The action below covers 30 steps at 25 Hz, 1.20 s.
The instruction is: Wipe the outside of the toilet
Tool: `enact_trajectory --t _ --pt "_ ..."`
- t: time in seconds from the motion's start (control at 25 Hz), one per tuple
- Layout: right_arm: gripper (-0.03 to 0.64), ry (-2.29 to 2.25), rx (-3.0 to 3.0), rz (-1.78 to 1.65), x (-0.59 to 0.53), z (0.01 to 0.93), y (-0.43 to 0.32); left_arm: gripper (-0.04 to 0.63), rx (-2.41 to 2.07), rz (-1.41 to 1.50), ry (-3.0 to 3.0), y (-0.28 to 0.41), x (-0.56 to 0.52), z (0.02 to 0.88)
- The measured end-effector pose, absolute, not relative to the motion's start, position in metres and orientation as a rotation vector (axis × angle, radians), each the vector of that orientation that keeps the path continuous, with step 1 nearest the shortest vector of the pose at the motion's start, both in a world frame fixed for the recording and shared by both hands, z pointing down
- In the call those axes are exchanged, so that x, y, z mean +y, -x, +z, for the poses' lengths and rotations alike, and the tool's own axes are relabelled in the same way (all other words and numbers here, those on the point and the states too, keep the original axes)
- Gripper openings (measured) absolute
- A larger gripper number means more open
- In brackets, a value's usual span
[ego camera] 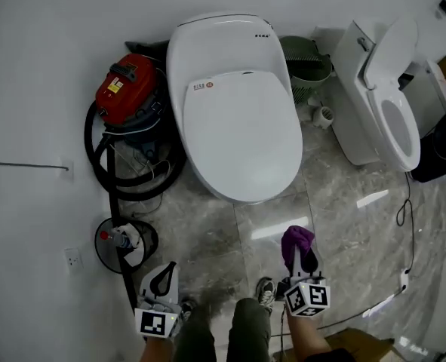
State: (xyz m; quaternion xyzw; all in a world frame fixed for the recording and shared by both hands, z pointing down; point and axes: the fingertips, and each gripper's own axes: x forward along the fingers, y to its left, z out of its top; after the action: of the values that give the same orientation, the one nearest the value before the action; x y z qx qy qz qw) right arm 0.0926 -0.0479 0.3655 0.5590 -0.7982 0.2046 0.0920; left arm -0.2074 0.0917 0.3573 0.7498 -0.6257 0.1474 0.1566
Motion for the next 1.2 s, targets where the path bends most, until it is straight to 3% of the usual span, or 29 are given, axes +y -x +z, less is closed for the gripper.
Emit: enact_trajectory --t 0.32,0.72,1.2 --pt "0.081 -1.541 -2.384 0.571 -0.039 0.229 -0.112 0.002 -1.912 0.519 -1.951 0.198 0.126 0.268" --pt "0.081 -1.272 -2.562 0.462 -0.051 0.075 -0.129 0.002 -2.074 0.380 -1.910 0.151 0.106 0.116" --pt "0.081 -1.136 -2.760 0.392 -0.049 -0.027 -0.119 0.002 -2.193 0.211 -1.946 0.133 0.104 -0.008"
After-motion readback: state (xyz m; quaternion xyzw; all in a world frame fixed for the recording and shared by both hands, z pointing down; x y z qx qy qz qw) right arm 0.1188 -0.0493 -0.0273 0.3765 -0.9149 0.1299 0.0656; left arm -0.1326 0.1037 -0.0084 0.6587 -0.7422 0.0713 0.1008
